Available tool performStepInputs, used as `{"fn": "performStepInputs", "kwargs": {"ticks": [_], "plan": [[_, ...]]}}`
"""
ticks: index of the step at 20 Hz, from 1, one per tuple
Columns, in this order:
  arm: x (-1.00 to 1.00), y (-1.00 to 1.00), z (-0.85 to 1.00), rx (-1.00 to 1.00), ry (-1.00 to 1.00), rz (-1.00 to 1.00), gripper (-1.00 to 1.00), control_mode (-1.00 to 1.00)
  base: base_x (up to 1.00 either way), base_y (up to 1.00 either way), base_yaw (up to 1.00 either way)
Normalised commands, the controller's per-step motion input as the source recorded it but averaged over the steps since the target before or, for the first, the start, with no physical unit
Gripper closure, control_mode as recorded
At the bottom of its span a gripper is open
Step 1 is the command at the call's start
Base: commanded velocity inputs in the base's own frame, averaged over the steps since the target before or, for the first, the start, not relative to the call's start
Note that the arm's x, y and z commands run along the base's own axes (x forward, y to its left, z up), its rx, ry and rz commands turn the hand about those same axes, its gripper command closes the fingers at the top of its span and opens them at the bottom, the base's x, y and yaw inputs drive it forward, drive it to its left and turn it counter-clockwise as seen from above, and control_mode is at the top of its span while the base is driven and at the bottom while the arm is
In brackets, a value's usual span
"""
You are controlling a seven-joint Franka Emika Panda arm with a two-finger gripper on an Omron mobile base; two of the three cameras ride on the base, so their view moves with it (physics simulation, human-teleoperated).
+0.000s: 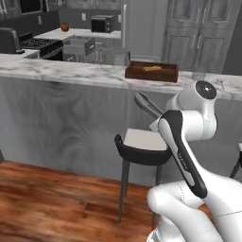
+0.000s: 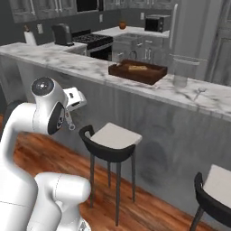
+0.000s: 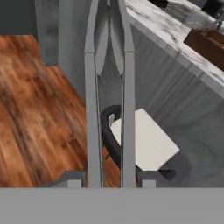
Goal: Take the tongs from the drawer on the right and place them on the dining counter next to the tray containing the hot dog.
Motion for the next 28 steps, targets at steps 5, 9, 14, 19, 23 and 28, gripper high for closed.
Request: {"fn": "performStepInputs", "kwargs": {"ticks": [5, 9, 14, 19, 23, 28], "plan": [[0.00, 0.00, 0.00, 0.00, 0.00, 0.00, 1.00, 1.00, 0.54, 1.00, -0.23], [0.00, 0.00, 0.00, 0.00, 0.00, 0.00, 1.00, 1.00, 0.52, 1.00, -0.23], [0.00, 0.00, 0.00, 0.00, 0.00, 0.00, 1.00, 1.00, 0.62, 1.00, -0.24], [0.00, 0.00, 0.00, 0.00, 0.00, 0.00, 1.00, 1.00, 0.60, 0.98, -0.25], [0.00, 0.00, 0.00, 0.00, 0.00, 0.00, 1.00, 1.00, 0.46, 0.61, -0.24], [0.00, 0.00, 0.00, 0.00, 0.00, 0.00, 1.00, 1.00, 0.19, 0.11, -0.19]]}}
